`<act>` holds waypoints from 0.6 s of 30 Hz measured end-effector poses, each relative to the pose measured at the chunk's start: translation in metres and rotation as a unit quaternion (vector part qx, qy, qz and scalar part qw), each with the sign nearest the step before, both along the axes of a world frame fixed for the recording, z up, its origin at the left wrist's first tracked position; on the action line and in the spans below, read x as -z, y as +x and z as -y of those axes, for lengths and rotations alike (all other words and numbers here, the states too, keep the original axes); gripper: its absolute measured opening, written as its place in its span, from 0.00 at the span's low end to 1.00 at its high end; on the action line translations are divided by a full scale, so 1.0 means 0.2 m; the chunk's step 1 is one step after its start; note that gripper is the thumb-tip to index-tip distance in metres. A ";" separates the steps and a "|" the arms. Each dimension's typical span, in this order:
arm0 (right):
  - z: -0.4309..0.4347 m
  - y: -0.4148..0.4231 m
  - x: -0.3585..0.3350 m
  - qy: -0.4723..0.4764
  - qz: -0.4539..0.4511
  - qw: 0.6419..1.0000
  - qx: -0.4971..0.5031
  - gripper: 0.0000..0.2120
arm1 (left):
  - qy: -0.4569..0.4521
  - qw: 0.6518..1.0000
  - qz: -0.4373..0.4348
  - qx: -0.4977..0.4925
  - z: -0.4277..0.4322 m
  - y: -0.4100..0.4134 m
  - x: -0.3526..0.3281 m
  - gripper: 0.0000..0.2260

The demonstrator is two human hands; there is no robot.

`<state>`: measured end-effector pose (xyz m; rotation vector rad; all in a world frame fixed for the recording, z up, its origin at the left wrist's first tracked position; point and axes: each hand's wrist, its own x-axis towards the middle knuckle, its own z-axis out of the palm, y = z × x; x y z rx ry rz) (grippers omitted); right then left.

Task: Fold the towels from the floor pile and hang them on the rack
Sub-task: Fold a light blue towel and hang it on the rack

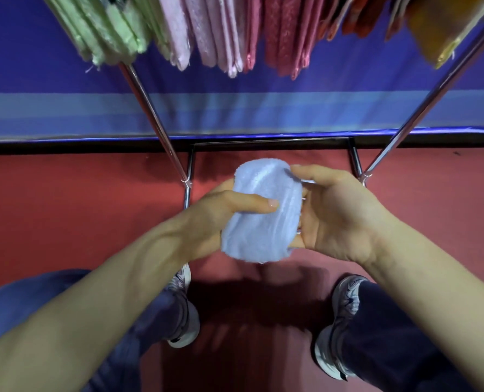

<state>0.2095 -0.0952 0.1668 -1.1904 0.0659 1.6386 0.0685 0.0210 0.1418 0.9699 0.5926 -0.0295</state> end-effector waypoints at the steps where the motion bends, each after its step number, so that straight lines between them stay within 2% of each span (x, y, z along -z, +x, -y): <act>1: 0.00 -0.01 0.00 0.003 0.007 1.000 0.006 0.12 | 0.026 1.000 -0.004 0.002 -0.01 0.00 -0.01 0.24; 4: -0.02 -0.03 0.01 0.007 0.017 0.998 0.059 0.09 | 0.141 0.988 -0.043 -0.048 -0.05 0.01 -0.02 0.22; 6: -0.02 -0.05 0.03 0.015 0.034 0.995 0.097 0.08 | 0.249 0.959 -0.074 -0.109 -0.05 0.01 0.00 0.24; 7: -0.03 -0.06 0.04 0.019 0.040 0.993 0.109 0.08 | 0.334 0.928 -0.090 -0.138 -0.05 0.02 0.02 0.26; 8: -0.03 -0.07 0.04 0.025 0.038 0.992 0.119 0.08 | 0.440 0.879 -0.101 -0.153 -0.05 0.02 0.03 0.25; 10: -0.03 -0.07 0.06 0.037 0.019 0.990 0.132 0.09 | 0.612 0.777 -0.058 -0.134 -0.03 0.01 0.04 0.17; 11: -0.03 -0.08 0.07 0.045 0.012 0.990 0.133 0.09 | 0.657 0.746 -0.028 -0.108 -0.02 0.01 0.03 0.12; 13: -0.04 -0.09 0.08 0.067 0.024 0.990 0.126 0.08 | 0.695 0.716 0.002 -0.057 0.01 0.00 0.02 0.06; 18: -0.05 -0.15 0.14 0.048 0.122 0.982 0.139 0.12 | 0.711 0.703 -0.014 -0.028 0.00 0.01 0.06 0.08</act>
